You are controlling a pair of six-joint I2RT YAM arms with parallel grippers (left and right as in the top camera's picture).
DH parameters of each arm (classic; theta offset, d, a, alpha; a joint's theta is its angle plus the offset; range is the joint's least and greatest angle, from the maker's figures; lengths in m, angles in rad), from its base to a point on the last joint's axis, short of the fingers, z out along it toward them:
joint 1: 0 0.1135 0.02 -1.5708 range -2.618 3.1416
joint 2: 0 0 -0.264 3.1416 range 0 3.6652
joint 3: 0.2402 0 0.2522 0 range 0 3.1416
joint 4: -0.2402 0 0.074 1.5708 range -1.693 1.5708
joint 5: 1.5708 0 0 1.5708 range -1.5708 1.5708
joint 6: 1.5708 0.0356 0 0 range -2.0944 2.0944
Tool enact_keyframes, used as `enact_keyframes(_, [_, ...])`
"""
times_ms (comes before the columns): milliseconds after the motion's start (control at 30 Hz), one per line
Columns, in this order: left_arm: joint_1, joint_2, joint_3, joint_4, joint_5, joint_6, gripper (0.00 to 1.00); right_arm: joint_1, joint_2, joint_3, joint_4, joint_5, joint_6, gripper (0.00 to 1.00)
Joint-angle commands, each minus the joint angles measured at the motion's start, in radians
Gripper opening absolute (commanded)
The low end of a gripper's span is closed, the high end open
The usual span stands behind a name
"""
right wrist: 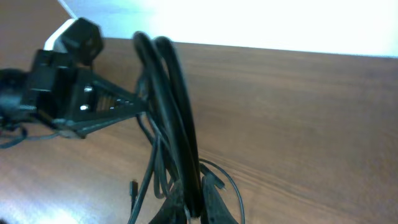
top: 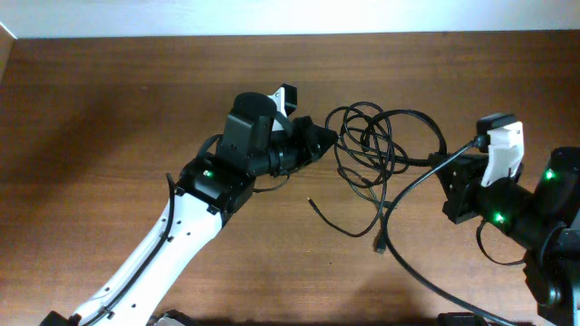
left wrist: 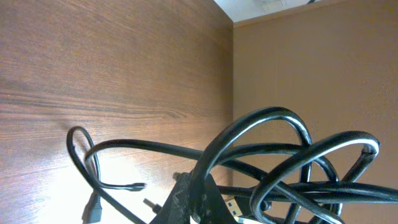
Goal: Untangle cables
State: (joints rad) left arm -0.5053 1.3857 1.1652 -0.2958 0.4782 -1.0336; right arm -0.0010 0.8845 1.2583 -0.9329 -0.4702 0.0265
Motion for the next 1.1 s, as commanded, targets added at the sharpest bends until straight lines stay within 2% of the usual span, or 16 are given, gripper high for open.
enact_keyframes(0, [0.038, 0.005, -0.001, -0.008, -0.078, 0.013, 0.00, -0.006, -0.023, 0.014, -0.021, 0.151, 0.038, 0.21])
enact_keyframes(67, [0.038, 0.005, -0.001, 0.008, -0.073, 0.047, 0.00, -0.006, -0.023, 0.014, -0.033, 0.154, 0.037, 0.31])
enact_keyframes(233, [0.037, 0.005, -0.001, 0.131, 0.045, 0.170, 0.00, -0.006, -0.023, 0.014, -0.051, 0.153, 0.034, 0.39])
enact_keyframes(300, [0.037, 0.005, -0.001, 0.190, 0.114, 0.241, 0.00, -0.006, -0.023, 0.014, -0.055, 0.152, 0.013, 0.48])
enact_keyframes(400, [0.037, 0.005, -0.001, 0.278, 0.241, 0.360, 0.00, -0.006, -0.023, 0.014, -0.074, 0.138, -0.119, 0.53])
enact_keyframes(433, [0.037, 0.005, -0.001, 0.309, 0.307, 0.436, 0.00, -0.006, -0.023, 0.014, -0.076, 0.138, -0.155, 0.54])
enact_keyframes(533, [0.037, 0.005, -0.001, 0.318, 0.367, 0.513, 0.00, -0.006, -0.023, 0.014, -0.076, 0.134, -0.259, 0.63])
enact_keyframes(633, [0.037, 0.005, -0.001, 0.318, 0.390, 0.513, 0.00, -0.006, -0.019, 0.014, -0.085, 0.086, -0.404, 0.73])
enact_keyframes(667, [0.037, 0.005, -0.001, 0.317, 0.396, 0.513, 0.00, -0.006, -0.017, 0.014, -0.085, 0.072, -0.421, 0.77])
enact_keyframes(700, [0.037, 0.005, -0.001, 0.317, 0.398, 0.513, 0.00, -0.005, -0.010, 0.014, -0.085, 0.042, -0.431, 0.86])
enact_keyframes(767, [0.037, 0.005, -0.001, 0.320, 0.397, 0.513, 0.00, -0.006, 0.007, 0.014, -0.097, -0.012, -0.439, 0.90])
enact_keyframes(1067, [0.037, 0.005, -0.001, 0.322, 0.386, 0.512, 0.00, -0.005, 0.163, 0.014, -0.204, -0.217, -0.439, 0.89])
